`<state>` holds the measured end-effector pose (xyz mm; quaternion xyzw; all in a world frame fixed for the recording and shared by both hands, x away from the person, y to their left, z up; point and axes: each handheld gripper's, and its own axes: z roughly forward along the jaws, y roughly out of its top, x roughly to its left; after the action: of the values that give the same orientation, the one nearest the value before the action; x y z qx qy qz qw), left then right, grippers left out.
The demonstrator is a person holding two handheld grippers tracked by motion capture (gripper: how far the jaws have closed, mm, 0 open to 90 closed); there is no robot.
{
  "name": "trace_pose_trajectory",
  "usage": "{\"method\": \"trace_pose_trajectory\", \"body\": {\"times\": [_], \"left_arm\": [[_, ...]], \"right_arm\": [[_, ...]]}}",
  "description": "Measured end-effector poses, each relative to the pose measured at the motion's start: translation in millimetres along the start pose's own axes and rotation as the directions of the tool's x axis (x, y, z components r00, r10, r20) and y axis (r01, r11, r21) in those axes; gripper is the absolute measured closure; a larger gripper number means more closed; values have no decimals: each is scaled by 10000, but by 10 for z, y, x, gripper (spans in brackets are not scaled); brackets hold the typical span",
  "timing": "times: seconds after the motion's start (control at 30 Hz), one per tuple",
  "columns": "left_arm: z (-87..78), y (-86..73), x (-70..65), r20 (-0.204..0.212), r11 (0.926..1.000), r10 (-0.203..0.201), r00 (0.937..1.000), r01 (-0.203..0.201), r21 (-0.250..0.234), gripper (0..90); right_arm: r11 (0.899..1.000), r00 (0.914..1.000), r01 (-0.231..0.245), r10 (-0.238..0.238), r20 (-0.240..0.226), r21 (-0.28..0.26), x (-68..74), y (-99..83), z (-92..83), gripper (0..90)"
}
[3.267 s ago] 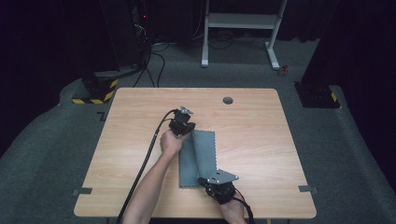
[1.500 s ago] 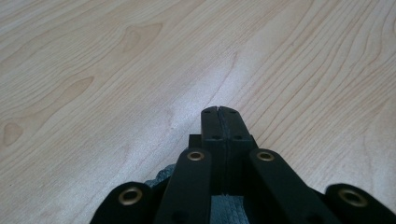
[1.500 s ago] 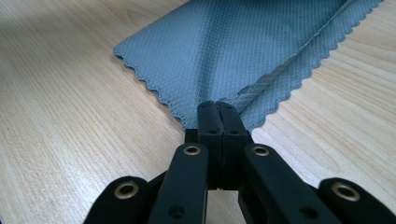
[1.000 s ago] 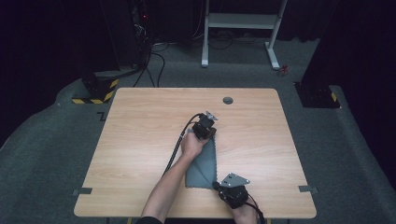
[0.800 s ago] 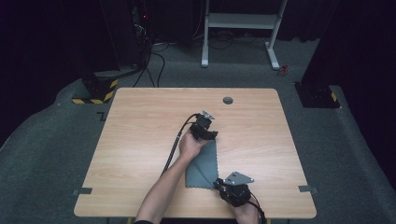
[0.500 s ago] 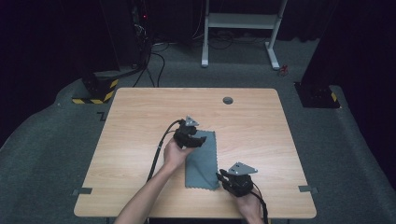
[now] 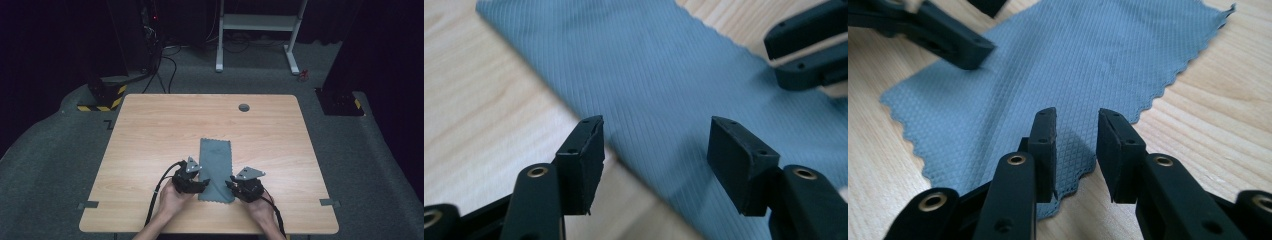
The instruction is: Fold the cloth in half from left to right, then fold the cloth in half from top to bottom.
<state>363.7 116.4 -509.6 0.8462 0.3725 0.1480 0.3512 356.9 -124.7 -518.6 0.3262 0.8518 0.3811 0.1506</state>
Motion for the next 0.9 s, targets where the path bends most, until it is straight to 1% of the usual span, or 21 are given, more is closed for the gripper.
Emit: {"method": "trace_pose_trajectory", "body": {"times": [0.03,0.1,0.13,0.17,0.23,0.3,0.33,0.43,0.5,0.6,0.9], "left_arm": [[-12,-29,-13,-102,10000,18,9999,-18,-22,394],[-24,-80,-34,-349,9996,226,9991,-220,161,391],[-27,-107,-44,-437,9992,337,9985,-327,235,391],[-45,-137,-49,-421,9994,312,9986,-307,128,390],[-82,-178,-49,-509,9995,289,9983,-284,97,398],[-114,-229,-59,-588,9998,211,9981,-214,-58,406],[-132,-253,-51,-605,9998,200,9980,-205,-77,406],[-157,-315,-22,-418,9995,-160,9990,149,-266,404],[-167,-350,-13,-379,9989,-207,9991,191,-439,404],[-174,-416,-22,-407,9960,-284,9988,249,-854,404],[-186,-428,-31,-476,9959,-401,9981,360,-829,381]], "right_arm": [[9999,9999,122,-122,19,56,-2,-2,11,688],[9993,9996,240,-244,148,279,8,-7,24,675],[9993,9995,265,-269,163,262,6,-12,26,671],[9993,9995,271,-275,142,270,-2,-11,26,665],[9993,9996,252,-255,121,279,-15,-12,27,649],[9993,9995,316,-317,46,200,-27,-20,29,648],[9993,9994,340,-341,11,154,-34,-24,30,646],[9997,9998,196,-195,-105,127,-50,-36,28,640],[9998,9997,163,-161,-157,138,-61,-35,29,635],[9998,9997,162,-159,-176,130,-67,-35,30,631],[9998,9999,103,-101,-137,153,-60,-35,29,630]]}}
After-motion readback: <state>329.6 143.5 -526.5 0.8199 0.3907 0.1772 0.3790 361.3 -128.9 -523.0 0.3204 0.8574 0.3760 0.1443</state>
